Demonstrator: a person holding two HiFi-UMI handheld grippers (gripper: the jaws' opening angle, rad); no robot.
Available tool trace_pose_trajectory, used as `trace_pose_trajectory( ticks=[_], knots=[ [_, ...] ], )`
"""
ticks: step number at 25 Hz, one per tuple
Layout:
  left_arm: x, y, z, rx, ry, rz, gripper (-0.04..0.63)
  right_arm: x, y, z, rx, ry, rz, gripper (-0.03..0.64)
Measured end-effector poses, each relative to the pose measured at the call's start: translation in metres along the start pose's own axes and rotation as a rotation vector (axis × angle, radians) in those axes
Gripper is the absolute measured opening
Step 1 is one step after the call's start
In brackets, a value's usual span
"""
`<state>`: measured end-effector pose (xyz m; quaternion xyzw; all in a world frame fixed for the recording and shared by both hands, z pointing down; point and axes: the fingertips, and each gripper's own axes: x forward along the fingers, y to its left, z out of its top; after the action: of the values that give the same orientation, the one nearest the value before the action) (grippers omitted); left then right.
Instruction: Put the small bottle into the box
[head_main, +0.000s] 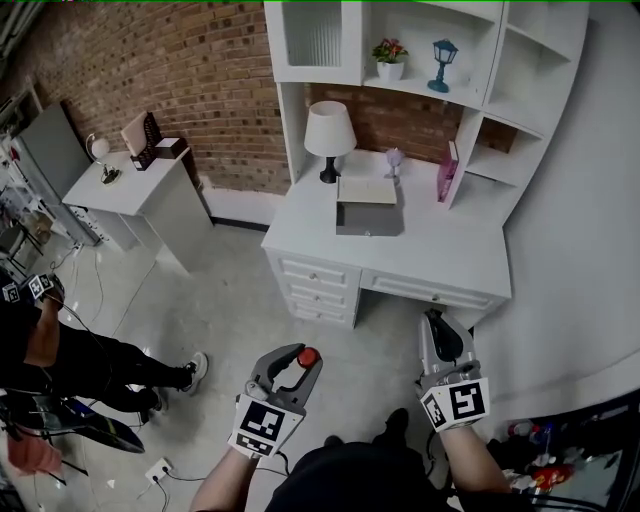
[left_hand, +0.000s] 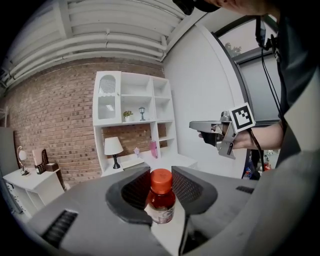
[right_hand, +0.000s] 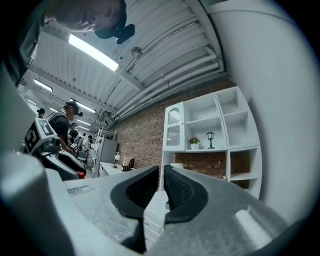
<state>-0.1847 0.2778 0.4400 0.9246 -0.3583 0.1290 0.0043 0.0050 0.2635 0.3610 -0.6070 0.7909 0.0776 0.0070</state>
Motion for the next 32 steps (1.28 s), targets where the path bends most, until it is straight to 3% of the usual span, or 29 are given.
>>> trace_pose_trajectory(
  ticks=[4, 8, 18, 32],
  knots=[
    [-0.005, -0.002, 0.0, 0.018, -0.009, -0.027, 0.13, -0.003, 0.01, -0.003, 0.013, 0.035, 0.008, 0.064],
    [-0.005, -0.002, -0.002, 0.052, -0.006, -0.055, 0.132, -0.009, 0.015, -0.006, 0.032, 0.037, 0.003, 0.066],
    [0.026, 0.014, -0.002, -0.037, -0.011, -0.065, 0.13, 0.027, 0.001, -0.026, 0.057, 0.071, 0.038, 0.063],
    [0.123, 0.089, 0.034, -0.066, 0.005, 0.052, 0.13, 0.141, -0.061, -0.053, 0.162, 0.041, 0.134, 0.058]
  ],
)
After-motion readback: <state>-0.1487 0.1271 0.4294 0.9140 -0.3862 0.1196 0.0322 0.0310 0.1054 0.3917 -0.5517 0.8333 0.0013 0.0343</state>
